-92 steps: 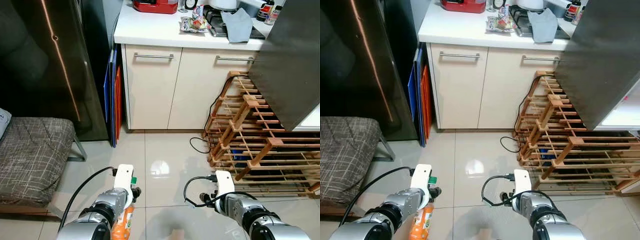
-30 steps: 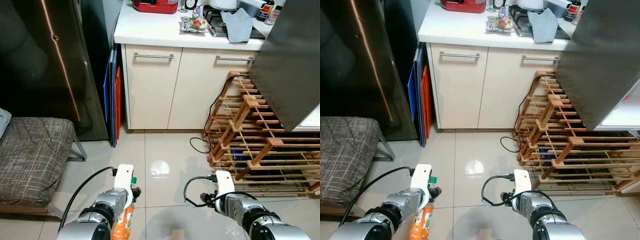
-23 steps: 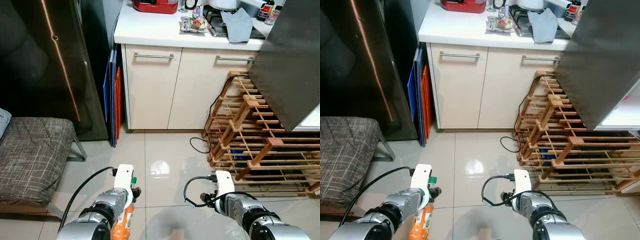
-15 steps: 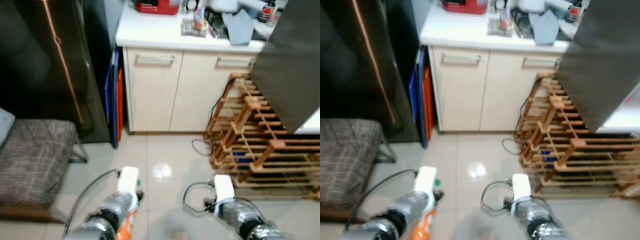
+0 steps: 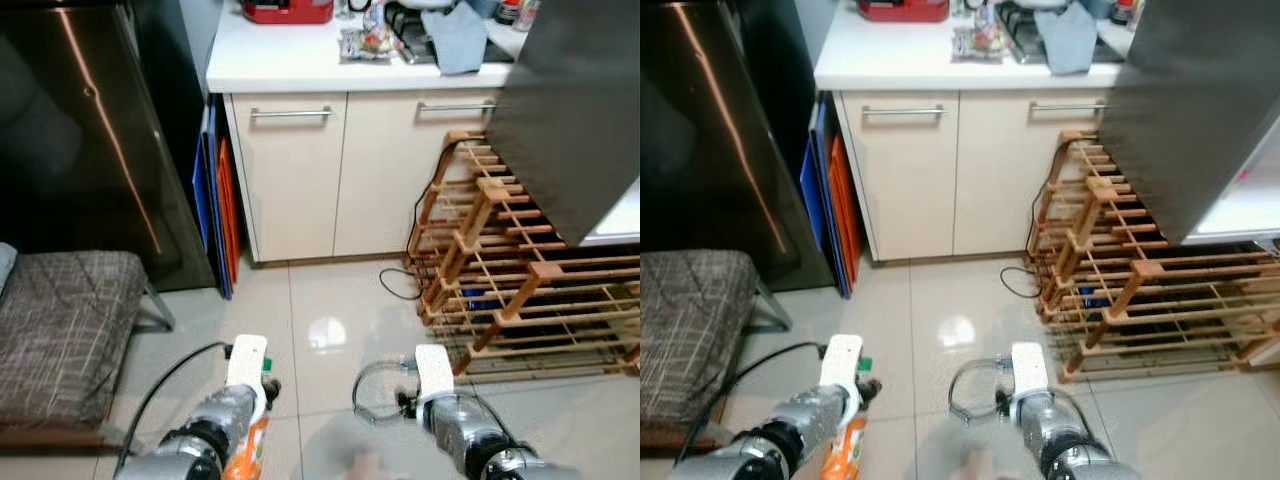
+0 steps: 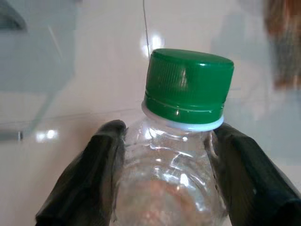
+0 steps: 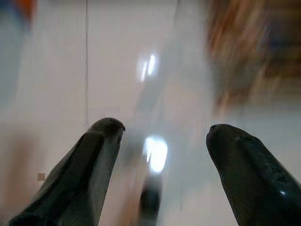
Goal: Restocking fridge
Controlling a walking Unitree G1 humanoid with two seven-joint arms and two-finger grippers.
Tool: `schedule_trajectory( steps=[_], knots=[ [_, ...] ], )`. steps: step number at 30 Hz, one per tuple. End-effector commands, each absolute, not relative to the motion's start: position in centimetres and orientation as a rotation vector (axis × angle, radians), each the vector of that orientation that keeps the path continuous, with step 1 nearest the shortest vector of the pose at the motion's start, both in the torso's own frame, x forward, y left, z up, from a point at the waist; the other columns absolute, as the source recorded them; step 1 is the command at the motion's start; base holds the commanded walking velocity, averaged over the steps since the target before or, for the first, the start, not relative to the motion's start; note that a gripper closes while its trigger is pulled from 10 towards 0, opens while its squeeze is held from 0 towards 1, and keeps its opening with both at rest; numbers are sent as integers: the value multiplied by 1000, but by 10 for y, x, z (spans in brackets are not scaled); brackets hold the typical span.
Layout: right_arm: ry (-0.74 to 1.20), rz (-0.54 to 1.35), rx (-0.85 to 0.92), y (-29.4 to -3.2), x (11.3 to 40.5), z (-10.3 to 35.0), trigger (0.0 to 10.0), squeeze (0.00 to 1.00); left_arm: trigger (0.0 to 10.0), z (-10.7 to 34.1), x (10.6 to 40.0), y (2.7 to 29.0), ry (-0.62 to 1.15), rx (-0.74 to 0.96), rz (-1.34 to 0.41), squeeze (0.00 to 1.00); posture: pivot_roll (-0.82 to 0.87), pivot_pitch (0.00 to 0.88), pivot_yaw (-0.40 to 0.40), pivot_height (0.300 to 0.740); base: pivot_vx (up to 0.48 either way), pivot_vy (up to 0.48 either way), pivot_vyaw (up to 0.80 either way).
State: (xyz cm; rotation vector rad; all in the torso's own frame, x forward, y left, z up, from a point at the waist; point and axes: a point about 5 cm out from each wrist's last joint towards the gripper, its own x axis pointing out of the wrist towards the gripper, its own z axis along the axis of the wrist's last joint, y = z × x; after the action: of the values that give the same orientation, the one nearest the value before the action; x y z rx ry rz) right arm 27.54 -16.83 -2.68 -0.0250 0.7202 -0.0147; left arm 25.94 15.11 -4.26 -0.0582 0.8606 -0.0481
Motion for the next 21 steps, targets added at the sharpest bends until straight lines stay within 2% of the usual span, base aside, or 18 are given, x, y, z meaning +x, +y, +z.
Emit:
schedule_trajectory(
  steps=[1, 2, 3, 4, 5, 6, 9, 13, 15, 19, 21],
  knots=[
    [536, -34, -28, -175, 299, 0, 10000, 0, 10000, -8, 296, 159, 643, -33, -61, 0, -68, 0, 21, 740, 0, 0, 0],
    [436, -43, -55, -181, 307, 15, 10000, 0, 10000, 14, 312, 159, 479, -17, -79, 0, -59, 0, 15, 740, 0, 0, 0],
    [436, -43, -55, -181, 307, 15, 10000, 0, 10000, 14, 312, 159, 479, -17, -79, 0, -59, 0, 15, 740, 0, 0, 0],
    [376, -48, -73, -185, 311, 24, 10000, 0, 10000, 29, 320, 159, 372, -7, -91, 0, -56, 0, 12, 740, 0, 0, 0],
    [168, -57, -65, -191, 314, 61, 10000, 0, 10000, 75, 326, 158, 124, -3, -98, 0, -55, 0, 5, 740, 0, 0, 0],
    [110, -56, -63, -192, 312, 72, 10000, 0, 10000, 88, 324, 158, 68, -10, -97, 0, -52, 0, 1, 740, 0, 0, 0],
    [20, -49, -51, -193, 302, 90, 10000, 0, 10000, 107, 317, 155, 6, -50, -108, 0, -36, 0, -16, 740, 0, 0, 0],
    [-60, -75, -94, -199, 258, 107, 10000, 0, 10000, 135, 277, 154, -127, -35, -128, 0, -22, 0, -16, 740, 0, 0, 0],
    [-49, -96, -110, -202, 249, 104, 10000, 0, 10000, 138, 263, 149, -137, -24, -127, 0, -30, 0, -14, 740, 0, 0, 0],
    [-51, -78, -88, -188, 257, 105, 10000, 0, 10000, 141, 281, 150, -116, -44, -101, 0, -42, 0, 7, 740, 0, 0, 0],
    [-58, -57, -71, -178, 267, 108, 10000, 0, 10000, 139, 287, 147, -101, -30, -111, 0, -46, 0, 15, 740, 0, -480, -788]
  ],
)
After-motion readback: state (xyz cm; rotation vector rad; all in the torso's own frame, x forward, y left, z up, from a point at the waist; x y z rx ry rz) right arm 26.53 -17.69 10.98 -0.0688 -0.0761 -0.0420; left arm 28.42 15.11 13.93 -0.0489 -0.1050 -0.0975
